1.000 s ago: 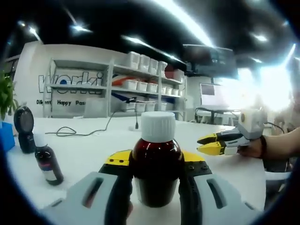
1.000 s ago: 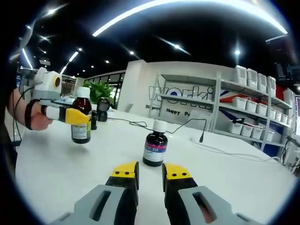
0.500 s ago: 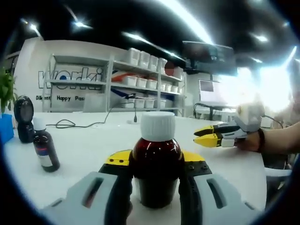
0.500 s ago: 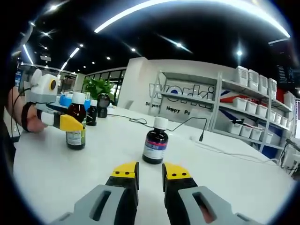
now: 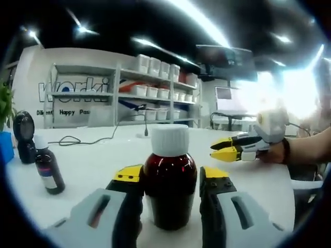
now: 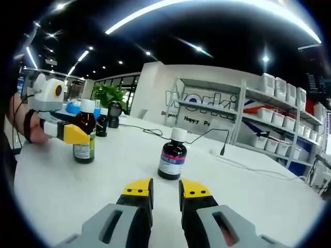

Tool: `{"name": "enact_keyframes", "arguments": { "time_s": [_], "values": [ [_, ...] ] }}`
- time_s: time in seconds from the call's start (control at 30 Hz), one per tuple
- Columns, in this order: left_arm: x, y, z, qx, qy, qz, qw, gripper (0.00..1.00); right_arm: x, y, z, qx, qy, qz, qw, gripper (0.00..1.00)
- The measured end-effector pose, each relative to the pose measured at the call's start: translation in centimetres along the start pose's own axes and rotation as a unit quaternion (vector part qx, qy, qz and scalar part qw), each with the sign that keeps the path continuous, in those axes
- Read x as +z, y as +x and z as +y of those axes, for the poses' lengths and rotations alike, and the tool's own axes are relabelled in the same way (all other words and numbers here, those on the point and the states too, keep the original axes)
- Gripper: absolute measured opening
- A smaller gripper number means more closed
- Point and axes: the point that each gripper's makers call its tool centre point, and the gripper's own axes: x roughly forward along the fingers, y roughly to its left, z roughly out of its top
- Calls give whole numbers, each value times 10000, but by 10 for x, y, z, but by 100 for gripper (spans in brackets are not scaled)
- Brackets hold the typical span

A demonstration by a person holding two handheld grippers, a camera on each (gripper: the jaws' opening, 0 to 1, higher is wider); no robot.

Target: Rotate the medicine bottle to make it face forward pick up the medicine bottle inspect the drug traceability code place the medicine on the table

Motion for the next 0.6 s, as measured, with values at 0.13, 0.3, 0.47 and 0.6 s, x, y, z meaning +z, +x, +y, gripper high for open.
{"name": "enact_keyframes", "arguments": {
  "time_s": [0.13,0.3,0.47,0.6],
  "values": [
    [2,-2,0,10,-41,34,10000,43,-1,0,0,0,-17,5,10000,16],
    [11,-5,-1,-138,-88,-18,9999,43,-1,0,1,9,-50,23,10000,16],
    [23,-8,-7,-342,-104,-39,9994,43,-1,0,1,-1,-64,25,10000,16],
    [36,-11,-7,-335,-31,-139,9993,42,-2,0,0,-6,-77,30,10000,16]
  ]
}}
